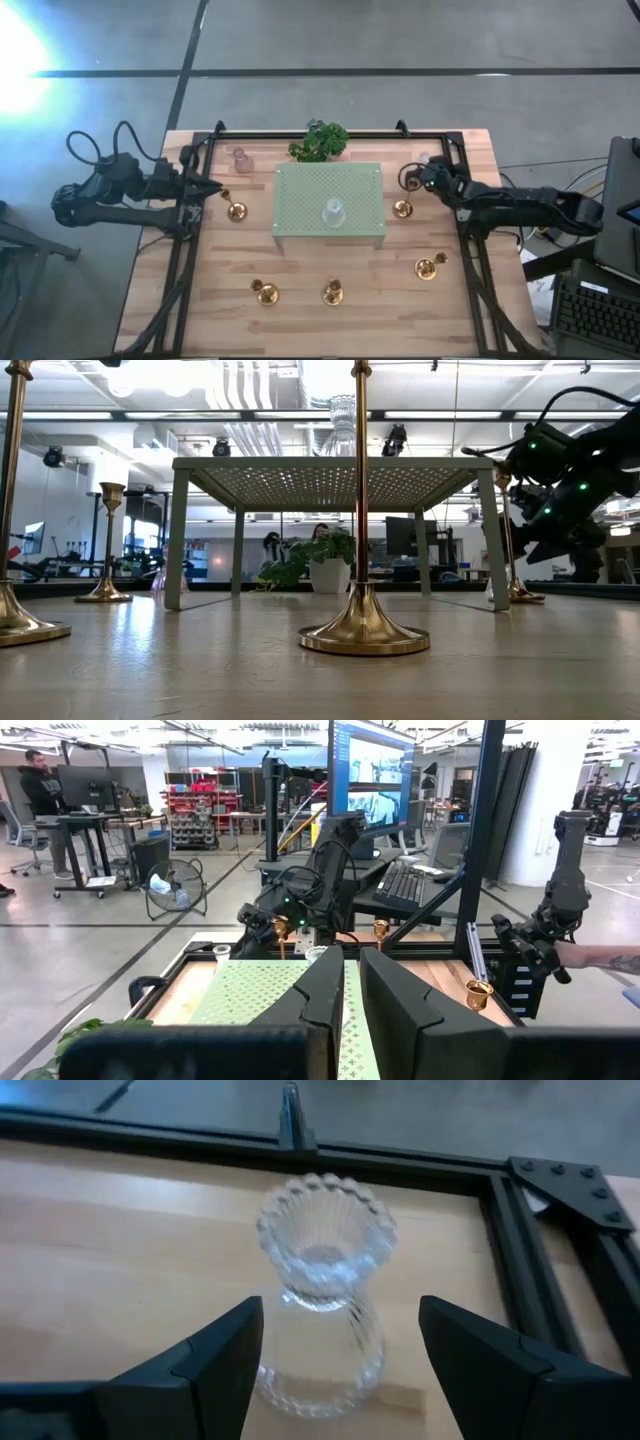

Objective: Pick & Place candle stick holders
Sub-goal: Put the transparent candle holder on the shelf

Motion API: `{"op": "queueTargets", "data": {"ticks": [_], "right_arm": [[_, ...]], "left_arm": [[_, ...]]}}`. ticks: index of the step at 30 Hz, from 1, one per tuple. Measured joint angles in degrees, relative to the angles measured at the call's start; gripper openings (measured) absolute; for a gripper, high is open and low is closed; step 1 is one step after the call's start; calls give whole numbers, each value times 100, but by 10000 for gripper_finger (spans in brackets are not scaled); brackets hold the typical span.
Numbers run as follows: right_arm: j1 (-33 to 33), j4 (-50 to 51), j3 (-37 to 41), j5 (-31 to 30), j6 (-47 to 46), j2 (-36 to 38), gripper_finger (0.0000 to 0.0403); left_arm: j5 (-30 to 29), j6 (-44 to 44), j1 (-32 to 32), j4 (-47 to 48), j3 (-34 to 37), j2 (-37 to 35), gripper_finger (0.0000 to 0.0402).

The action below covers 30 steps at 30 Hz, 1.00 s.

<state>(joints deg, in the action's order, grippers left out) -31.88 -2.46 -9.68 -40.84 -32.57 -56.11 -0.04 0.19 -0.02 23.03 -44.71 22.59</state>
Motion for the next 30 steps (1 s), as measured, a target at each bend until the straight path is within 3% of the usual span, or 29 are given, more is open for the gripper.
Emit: {"op": "queueTargets", "data": {"ticks": [14,19,26,30], "right_arm": [[-470,-1110,-3,355,309,-922,241],[-471,-1191,-7,318,301,-1103,195],[-468,-1161,-19,295,337,-846,99],[-465,-842,-5,353,428,-462,86]], "left_arm": [[0,0,-1,0,0,0,45],[1,-2,-2,0,0,2,45],[-1,-1,0,0,0,1,45],[-1,-2,-2,0,-1,0,45]]}}
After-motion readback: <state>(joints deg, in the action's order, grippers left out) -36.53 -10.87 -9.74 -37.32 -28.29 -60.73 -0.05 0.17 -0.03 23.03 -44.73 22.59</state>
